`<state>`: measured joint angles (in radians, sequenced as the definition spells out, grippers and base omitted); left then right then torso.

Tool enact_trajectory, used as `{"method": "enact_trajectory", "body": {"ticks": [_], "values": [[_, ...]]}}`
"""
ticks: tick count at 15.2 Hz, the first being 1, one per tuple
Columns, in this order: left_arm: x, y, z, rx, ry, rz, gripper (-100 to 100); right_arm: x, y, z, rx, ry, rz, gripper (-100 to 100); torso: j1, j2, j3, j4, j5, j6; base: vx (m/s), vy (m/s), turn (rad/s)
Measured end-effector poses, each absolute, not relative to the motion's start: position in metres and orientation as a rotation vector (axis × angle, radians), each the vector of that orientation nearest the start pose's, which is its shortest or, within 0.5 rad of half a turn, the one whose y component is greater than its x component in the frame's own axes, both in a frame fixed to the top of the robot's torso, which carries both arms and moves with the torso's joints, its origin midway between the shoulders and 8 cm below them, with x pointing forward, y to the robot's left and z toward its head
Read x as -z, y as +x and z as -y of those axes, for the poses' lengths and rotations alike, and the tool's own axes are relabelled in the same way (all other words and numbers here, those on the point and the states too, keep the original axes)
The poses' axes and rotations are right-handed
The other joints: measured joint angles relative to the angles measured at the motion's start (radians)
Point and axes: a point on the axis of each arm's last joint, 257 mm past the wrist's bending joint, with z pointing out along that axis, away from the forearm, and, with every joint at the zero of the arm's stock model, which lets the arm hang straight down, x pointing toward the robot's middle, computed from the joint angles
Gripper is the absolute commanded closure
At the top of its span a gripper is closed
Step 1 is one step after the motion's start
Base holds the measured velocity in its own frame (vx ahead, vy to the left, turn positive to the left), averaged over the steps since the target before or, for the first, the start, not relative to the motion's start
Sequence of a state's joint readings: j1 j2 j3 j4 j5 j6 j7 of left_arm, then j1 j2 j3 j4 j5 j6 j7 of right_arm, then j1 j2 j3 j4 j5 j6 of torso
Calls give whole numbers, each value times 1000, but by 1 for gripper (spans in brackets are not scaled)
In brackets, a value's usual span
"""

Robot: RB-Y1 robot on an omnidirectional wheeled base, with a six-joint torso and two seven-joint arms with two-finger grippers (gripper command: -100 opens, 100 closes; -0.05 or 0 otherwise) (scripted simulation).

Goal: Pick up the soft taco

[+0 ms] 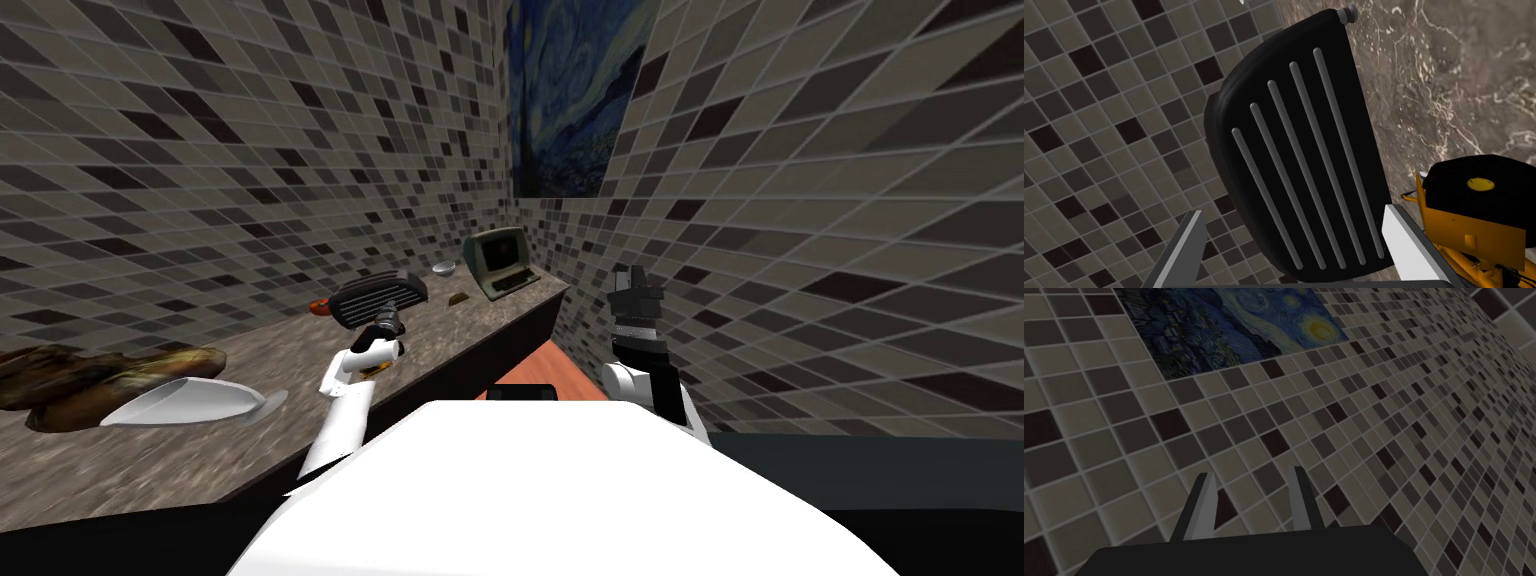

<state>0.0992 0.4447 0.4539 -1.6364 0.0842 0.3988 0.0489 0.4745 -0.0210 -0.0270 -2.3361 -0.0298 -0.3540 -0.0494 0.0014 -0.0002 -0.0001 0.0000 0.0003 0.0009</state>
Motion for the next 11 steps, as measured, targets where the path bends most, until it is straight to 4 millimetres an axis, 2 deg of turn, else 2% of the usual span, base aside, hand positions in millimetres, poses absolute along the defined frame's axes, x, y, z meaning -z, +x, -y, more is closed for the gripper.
{"method": "enact_trajectory", "body": {"ticks": [2,3,5,7,11], "values": [[210,440,-608,476,-1457,-1119,-100,-30,357,288,-1334,732,-640,0,0,0,0,0,0,-1,-6,4,-96],[212,438,-618,459,-1479,-1109,-100,-30,357,288,-1335,732,-640,0,0,0,0,0,0,0,-10,7,-286],[216,433,-632,429,-1523,-1098,-100,-30,357,288,-1335,732,-640,0,0,0,0,0,0,-1,-6,10,-47],[217,430,-644,406,-1559,-1086,-100,-30,357,288,-1335,732,-640,0,0,0,0,0,0,0,-6,5,-278],[226,415,-671,347,-1662,-1045,-100,-30,357,288,-1335,732,-640,0,0,0,0,0,0,0,-8,11,-158]]}}
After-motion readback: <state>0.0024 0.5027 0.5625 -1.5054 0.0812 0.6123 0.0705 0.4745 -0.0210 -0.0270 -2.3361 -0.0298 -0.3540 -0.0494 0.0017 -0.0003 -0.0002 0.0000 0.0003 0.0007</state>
